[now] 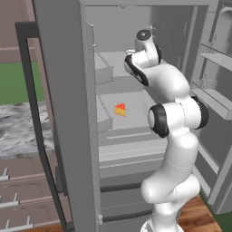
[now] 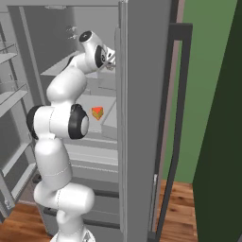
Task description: Take the cheese, fish, and garlic from the fridge and place them on the plate on the dining counter to create an appetizer plate.
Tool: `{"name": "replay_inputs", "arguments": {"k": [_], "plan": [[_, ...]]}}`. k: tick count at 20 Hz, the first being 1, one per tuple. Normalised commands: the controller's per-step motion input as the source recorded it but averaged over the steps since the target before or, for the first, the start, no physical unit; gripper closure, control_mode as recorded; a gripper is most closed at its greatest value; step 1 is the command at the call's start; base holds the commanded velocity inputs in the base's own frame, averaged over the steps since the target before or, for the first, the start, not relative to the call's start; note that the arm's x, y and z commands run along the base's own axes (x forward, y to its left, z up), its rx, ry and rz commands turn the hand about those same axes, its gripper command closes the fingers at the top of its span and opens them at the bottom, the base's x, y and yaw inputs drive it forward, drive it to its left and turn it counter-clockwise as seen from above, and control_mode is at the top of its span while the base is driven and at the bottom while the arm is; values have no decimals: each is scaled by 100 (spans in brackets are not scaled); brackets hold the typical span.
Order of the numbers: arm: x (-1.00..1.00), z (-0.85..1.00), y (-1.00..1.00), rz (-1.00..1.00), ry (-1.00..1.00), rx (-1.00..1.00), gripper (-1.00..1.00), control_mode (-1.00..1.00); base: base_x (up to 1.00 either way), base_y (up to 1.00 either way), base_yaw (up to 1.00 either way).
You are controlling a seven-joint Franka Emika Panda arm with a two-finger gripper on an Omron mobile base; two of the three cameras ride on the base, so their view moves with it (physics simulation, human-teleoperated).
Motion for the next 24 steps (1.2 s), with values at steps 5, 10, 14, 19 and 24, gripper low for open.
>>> {"name": "replay_inputs", "arguments": {"k": [5, 10, 14, 19, 24], "plan": [[13, -57, -4, -10, 0, 0, -100, -100, 0, 0, 0], [19, -55, 0, -9, 0, 0, 100, -100, 0, 0, 0], [1, -35, -1, -8, 0, 0, 100, -100, 0, 0, 0], [-12, -5, 0, 0, 0, 0, 100, -100, 0, 0, 0], [-93, -19, 0, 0, -15, 0, 100, -100, 0, 0, 0]]}}
